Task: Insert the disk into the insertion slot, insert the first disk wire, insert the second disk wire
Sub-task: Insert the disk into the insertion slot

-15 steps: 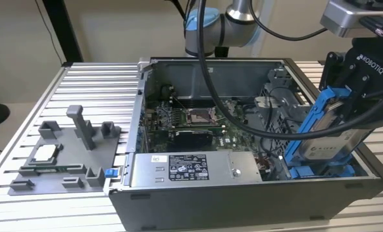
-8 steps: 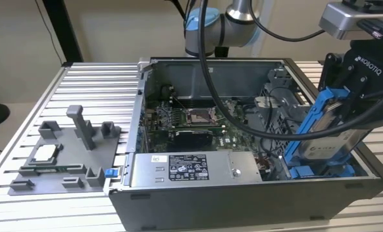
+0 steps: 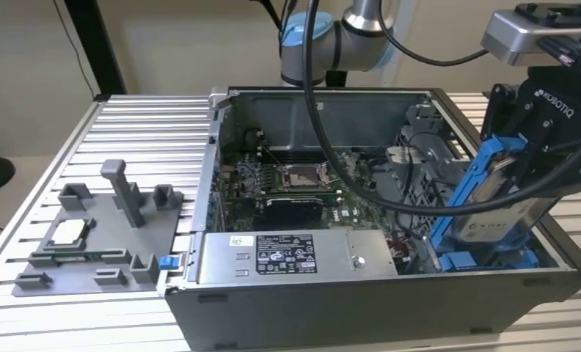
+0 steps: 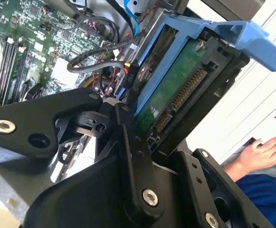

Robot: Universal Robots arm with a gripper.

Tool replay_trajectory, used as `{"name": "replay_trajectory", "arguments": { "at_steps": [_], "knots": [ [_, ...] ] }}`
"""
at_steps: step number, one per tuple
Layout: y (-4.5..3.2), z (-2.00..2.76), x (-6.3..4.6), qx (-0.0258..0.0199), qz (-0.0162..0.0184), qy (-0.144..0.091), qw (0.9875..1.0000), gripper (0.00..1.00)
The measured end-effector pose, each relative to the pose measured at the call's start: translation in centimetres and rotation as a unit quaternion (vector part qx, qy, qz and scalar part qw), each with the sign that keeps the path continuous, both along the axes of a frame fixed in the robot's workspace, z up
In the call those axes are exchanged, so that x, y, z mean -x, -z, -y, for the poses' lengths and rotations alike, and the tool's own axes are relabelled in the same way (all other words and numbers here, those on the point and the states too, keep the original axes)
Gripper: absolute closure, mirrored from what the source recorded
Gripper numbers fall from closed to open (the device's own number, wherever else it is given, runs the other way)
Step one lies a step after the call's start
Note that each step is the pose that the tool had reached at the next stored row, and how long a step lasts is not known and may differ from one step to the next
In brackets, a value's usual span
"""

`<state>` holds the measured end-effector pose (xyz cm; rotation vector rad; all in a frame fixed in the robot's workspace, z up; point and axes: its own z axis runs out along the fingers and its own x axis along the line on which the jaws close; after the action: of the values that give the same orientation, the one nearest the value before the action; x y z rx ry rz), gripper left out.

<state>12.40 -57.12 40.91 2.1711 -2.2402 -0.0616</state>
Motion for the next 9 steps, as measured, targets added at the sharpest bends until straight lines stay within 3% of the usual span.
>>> {"name": "replay_trajectory", "arguments": {
  "at_steps": [9],
  "knots": [
    [1.48,-0.07,-0.1,0.0000,0.0000,-0.001,1.0000,1.00]
  ]
}}
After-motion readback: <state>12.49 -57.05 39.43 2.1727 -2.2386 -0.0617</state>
